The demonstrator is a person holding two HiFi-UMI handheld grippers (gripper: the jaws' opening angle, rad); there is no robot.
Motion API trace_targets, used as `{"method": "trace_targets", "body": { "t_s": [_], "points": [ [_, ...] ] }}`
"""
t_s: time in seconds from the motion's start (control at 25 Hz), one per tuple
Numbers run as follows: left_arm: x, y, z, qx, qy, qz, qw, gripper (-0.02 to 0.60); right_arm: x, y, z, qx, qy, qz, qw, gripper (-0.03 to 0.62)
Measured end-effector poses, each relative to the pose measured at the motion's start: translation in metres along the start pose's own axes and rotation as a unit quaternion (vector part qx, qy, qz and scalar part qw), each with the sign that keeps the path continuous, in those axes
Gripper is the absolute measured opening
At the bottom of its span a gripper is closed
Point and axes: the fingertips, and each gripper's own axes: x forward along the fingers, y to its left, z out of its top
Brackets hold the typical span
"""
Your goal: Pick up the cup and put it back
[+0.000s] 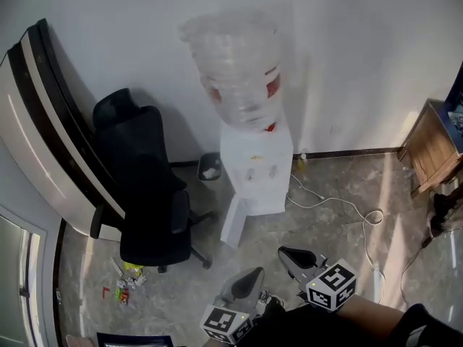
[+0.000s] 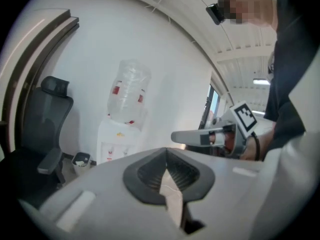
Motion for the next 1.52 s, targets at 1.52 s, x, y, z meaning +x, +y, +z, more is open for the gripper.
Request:
{"method": "trace_targets", "body": {
  "t_s": [1.52],
  "points": [
    [-0.111,-0.107,0.003,-0.005,-0.025,-0.046,0.9986,0.003,-0.129,0.137,-0.018,0.014,-0.058,-0.038,0.997,0.008]
  ]
}}
